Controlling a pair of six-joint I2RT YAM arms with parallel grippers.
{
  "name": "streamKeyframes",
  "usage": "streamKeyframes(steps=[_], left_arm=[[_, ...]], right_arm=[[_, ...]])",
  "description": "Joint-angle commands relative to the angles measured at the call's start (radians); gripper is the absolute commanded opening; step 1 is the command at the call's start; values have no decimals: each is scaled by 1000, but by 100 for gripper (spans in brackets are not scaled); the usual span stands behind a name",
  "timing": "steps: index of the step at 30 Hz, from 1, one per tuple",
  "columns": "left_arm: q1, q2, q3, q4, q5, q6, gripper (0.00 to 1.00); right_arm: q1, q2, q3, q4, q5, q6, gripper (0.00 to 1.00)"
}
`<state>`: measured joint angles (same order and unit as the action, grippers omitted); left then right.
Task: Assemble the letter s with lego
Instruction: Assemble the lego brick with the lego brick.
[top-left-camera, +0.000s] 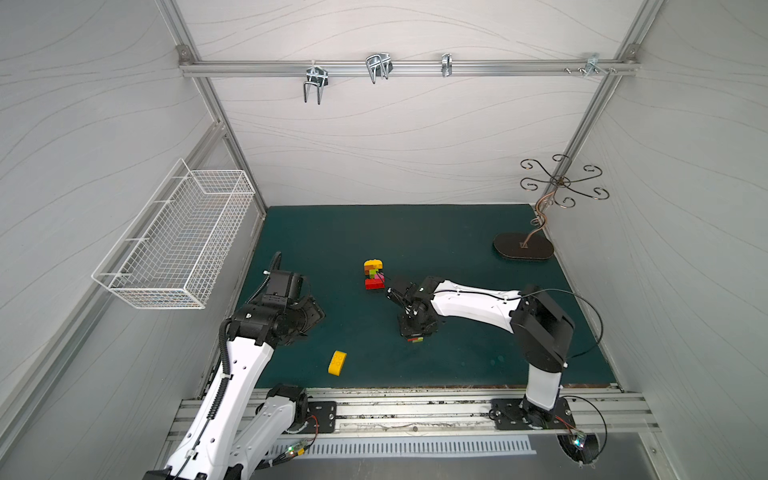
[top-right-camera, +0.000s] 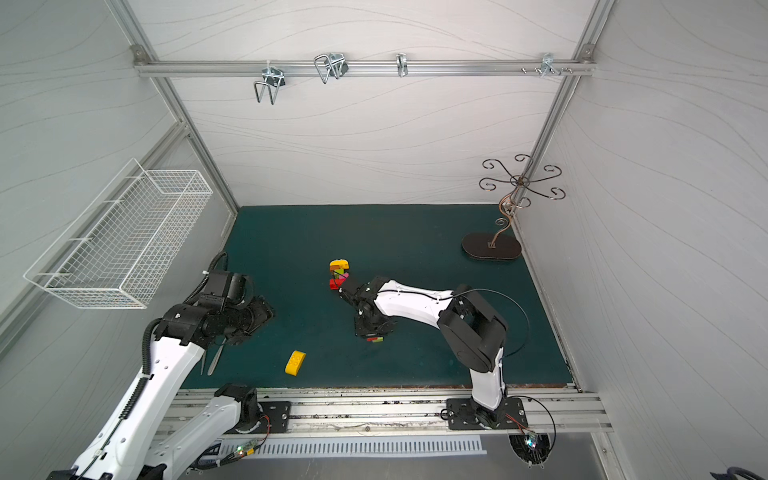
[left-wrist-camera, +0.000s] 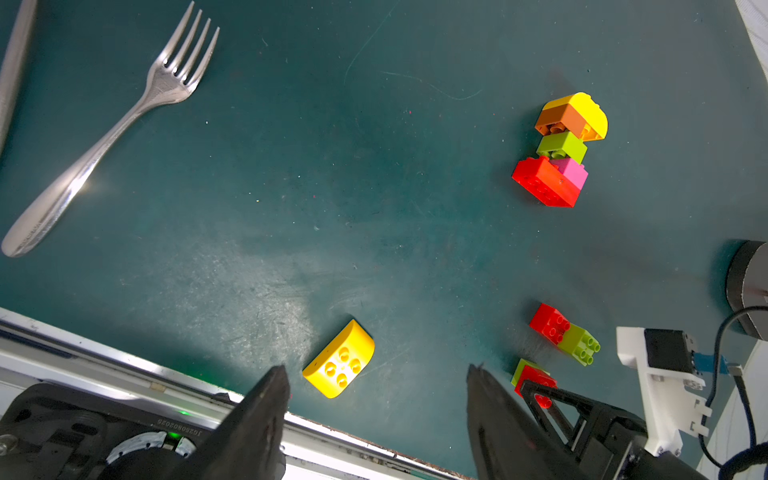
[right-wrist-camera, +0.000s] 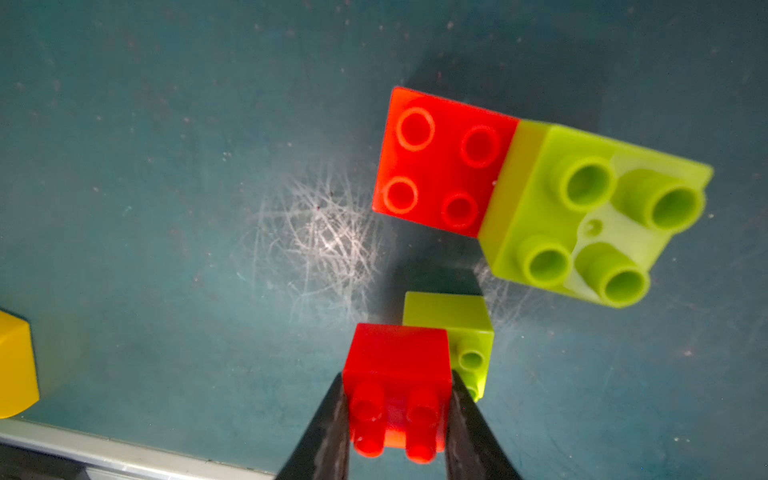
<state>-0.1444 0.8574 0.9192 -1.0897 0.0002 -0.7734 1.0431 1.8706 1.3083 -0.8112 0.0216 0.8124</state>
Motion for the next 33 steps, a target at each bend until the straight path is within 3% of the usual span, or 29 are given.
streamKeyframes(steps=[1, 13, 20, 33], left_arm=[[5, -2, 9, 17, -4, 0, 71], [5, 5, 15, 18, -2, 1, 71], [5, 3, 18, 15, -7, 1, 71], [5, -3, 24, 5, -15, -1, 71]], right_arm=[[14, 48, -55, -69, -40, 27, 0], [-17, 147, 4, -109, -35, -15, 0], [-17, 115, -17, -88, -40, -7, 4], [-29, 17, 77, -135, -20, -67, 43]])
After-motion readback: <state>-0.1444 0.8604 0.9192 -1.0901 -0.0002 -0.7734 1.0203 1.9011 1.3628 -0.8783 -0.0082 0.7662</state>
